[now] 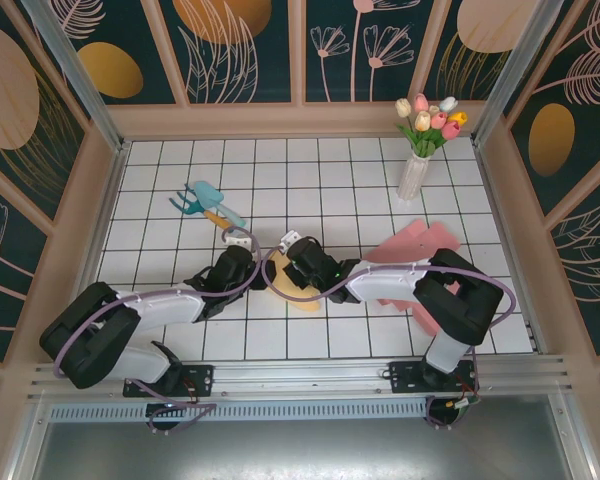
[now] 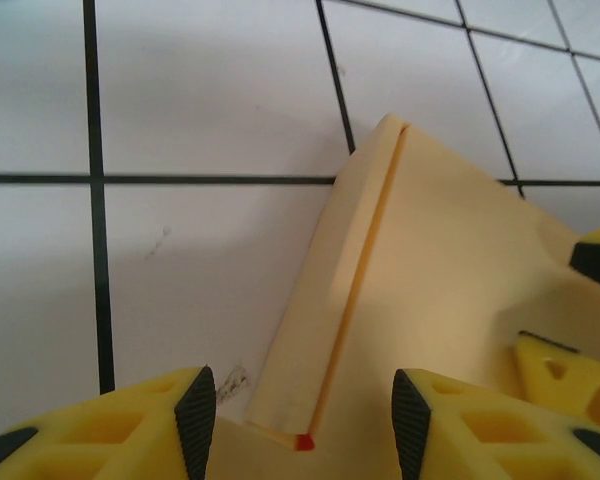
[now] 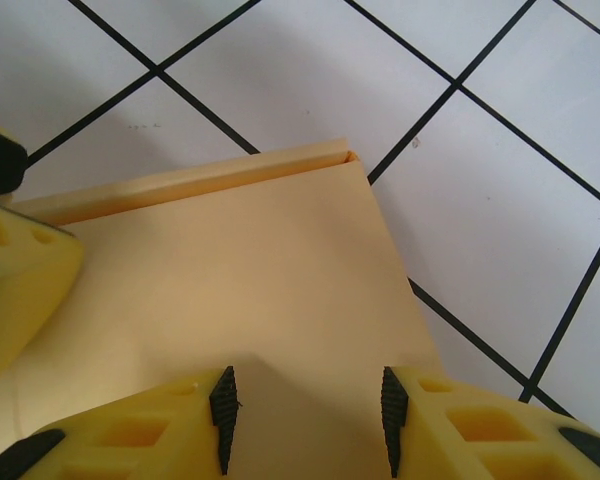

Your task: Fold the paper box

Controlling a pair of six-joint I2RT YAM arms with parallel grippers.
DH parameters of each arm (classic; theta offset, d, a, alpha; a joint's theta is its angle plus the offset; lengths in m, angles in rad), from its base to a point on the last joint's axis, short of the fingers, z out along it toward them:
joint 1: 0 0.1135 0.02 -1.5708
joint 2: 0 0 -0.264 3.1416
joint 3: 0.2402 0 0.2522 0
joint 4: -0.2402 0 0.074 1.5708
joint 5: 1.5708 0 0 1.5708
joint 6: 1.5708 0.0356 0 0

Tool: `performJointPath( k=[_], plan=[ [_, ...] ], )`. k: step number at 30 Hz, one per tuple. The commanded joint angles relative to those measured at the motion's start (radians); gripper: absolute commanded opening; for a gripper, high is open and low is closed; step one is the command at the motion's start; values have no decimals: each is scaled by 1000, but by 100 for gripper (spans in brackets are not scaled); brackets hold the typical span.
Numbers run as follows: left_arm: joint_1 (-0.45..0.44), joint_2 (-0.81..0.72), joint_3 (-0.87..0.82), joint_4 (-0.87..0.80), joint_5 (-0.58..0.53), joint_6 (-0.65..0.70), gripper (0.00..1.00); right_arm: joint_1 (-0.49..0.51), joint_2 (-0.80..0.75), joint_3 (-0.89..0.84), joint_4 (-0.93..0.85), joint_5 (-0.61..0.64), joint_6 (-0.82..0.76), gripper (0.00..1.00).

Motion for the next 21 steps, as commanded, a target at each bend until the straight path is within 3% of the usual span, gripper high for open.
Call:
performJointPath(
  k=[1, 11, 21],
  plan=[
    [-6, -6, 3, 48, 31, -38, 53, -9, -13, -35, -65, -22, 2, 46],
    [-7, -146, -108, 38, 67, -73, 57, -16, -14, -36, -62, -14, 13, 46],
    [-9, -122, -119, 76, 127, -84, 54, -16, -20, -39, -64, -15, 19, 46]
  ],
)
